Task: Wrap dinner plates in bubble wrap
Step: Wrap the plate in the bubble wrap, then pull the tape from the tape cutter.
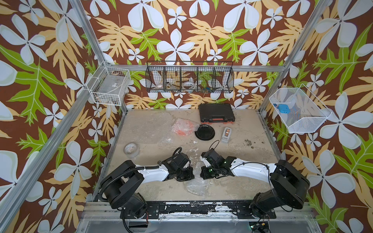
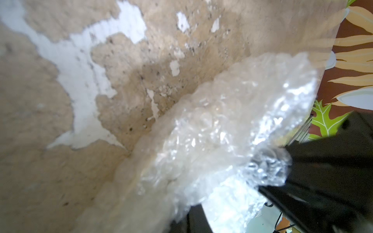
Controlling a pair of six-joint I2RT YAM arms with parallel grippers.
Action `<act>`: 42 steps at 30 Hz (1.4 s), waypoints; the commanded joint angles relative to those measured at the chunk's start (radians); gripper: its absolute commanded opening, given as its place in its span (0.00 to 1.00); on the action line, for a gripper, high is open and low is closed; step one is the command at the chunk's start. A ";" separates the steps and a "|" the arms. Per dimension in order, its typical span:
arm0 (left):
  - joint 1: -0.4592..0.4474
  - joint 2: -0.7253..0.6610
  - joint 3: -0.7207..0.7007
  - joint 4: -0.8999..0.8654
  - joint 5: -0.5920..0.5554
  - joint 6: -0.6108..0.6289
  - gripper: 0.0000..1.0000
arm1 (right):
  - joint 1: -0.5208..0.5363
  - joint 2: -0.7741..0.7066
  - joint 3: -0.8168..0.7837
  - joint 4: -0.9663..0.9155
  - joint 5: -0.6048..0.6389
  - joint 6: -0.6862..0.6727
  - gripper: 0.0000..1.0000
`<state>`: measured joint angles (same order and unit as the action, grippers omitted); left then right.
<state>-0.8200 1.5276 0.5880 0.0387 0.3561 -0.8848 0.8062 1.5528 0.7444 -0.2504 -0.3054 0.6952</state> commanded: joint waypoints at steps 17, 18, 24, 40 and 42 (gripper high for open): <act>0.001 0.005 -0.017 -0.119 -0.059 0.015 0.06 | -0.500 -0.198 0.071 0.094 -0.375 -0.135 0.26; 0.002 0.003 -0.016 -0.121 -0.059 0.015 0.06 | -0.573 -0.180 0.078 0.117 -0.410 -0.132 0.27; 0.001 0.005 -0.004 -0.124 -0.056 0.015 0.06 | -0.856 -0.031 0.209 0.151 -0.508 -0.172 0.31; 0.000 0.016 0.016 -0.136 -0.040 0.010 0.06 | -0.983 0.296 0.284 0.308 -0.651 -0.157 0.38; 0.002 0.014 0.016 -0.139 -0.040 0.010 0.06 | -0.983 0.312 0.281 0.335 -0.667 -0.138 0.38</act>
<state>-0.8200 1.5345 0.6090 0.0074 0.3611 -0.8822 -0.1764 1.8507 1.0275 0.0227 -0.9295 0.5293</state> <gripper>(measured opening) 0.058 0.378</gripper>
